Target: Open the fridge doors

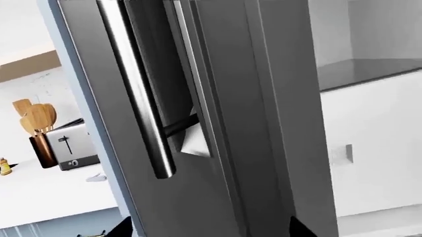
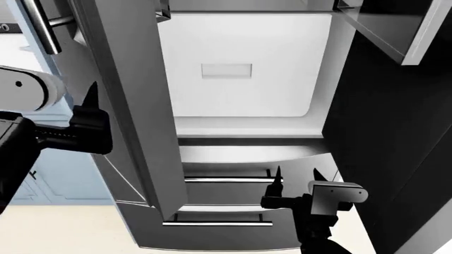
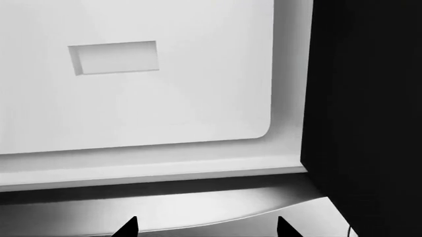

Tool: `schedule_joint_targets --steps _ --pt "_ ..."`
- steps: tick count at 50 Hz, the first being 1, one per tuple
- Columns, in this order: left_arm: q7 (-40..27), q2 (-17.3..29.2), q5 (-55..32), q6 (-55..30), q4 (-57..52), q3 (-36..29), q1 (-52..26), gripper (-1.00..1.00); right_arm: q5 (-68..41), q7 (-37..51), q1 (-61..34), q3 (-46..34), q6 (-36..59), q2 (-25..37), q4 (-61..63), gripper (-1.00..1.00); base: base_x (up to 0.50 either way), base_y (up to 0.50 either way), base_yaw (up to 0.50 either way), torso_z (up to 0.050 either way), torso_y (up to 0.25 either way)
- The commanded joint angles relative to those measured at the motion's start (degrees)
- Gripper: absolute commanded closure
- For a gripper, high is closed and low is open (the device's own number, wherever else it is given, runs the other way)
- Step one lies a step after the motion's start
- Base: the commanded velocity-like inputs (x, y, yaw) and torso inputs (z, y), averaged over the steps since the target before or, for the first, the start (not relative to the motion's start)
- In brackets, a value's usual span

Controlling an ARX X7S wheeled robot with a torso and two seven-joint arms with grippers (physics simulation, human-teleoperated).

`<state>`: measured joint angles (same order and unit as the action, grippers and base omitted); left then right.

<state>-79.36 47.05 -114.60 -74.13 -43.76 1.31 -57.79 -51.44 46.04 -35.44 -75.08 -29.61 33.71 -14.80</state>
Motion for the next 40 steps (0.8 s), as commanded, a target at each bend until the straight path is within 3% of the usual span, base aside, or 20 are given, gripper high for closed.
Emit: schedule_joint_targets --steps 1,14,40 --pt "1.2 -3.5 1.2 -0.3 0.4 -4.8 -2.4 -1.00 -0.1 -0.3 0.1 0.3 0.1 -0.1 -0.2 -1.00 0.00 0.00 0.00 0.000 0.000" --pt "1.7 -10.3 4.3 -3.3 3.4 -14.7 -9.7 -1.00 -0.4 -0.7 0.2 0.7 0.1 -0.2 -0.3 -1.00 0.00 0.00 0.00 0.000 0.000" --pt "13.3 -21.0 15.3 -5.0 6.4 -19.4 -11.2 -1.00 -0.5 -1.4 0.7 1.3 0.0 -0.3 -0.7 -1.00 0.00 0.00 0.00 0.000 0.000"
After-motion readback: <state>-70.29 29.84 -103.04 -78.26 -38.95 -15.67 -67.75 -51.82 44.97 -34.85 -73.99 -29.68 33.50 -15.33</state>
